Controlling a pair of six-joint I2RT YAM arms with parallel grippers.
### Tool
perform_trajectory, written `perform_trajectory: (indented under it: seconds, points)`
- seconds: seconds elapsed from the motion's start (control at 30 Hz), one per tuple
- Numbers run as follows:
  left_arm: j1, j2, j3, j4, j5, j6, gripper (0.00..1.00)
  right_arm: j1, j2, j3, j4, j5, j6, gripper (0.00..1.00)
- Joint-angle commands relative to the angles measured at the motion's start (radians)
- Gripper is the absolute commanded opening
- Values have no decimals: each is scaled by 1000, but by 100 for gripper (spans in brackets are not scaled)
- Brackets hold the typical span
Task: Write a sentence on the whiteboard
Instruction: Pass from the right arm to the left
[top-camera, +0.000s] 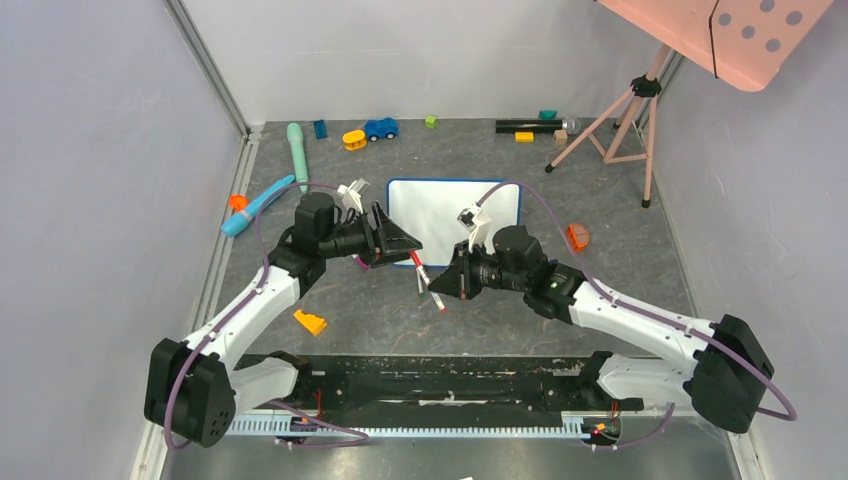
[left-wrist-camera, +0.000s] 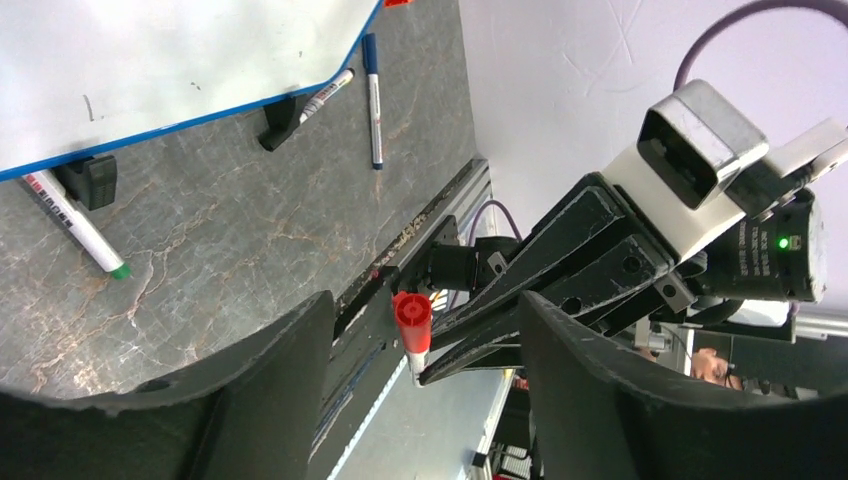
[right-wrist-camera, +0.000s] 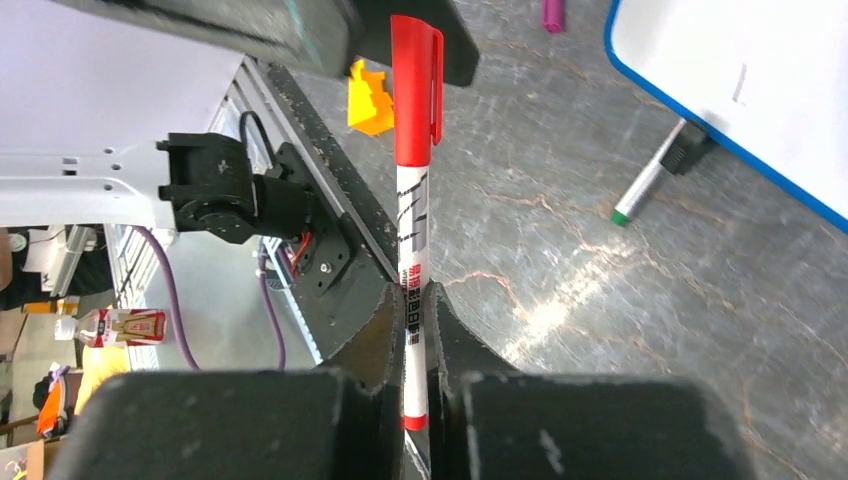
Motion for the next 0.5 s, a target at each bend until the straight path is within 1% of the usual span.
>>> perform_trajectory:
  seconds: [0.0, 0.13, 0.23, 0.27, 0.4, 0.43, 0.47]
  points:
    - [-6, -1, 39, 43, 75, -21, 68, 6, 40, 73, 72, -74, -20, 0]
    - [-7, -1, 40, 42, 94, -21, 51, 9, 61, 98, 62, -64, -29, 0]
    - [-6, -4, 40, 40, 91, -15, 42, 8, 69, 101, 57, -63, -32, 0]
    - [-7, -3, 40, 40, 90, -14, 38, 8, 70, 101, 59, -60, -30, 0]
    - [-6, -7, 40, -13, 82, 7, 8, 9, 65, 102, 59, -45, -36, 0]
    - [-7, -10, 43, -26, 72, 14, 3, 9, 64, 103, 58, -41, -36, 0]
    - [-7, -15, 45, -34, 64, 16, 2, 8, 61, 102, 58, -35, -37, 0]
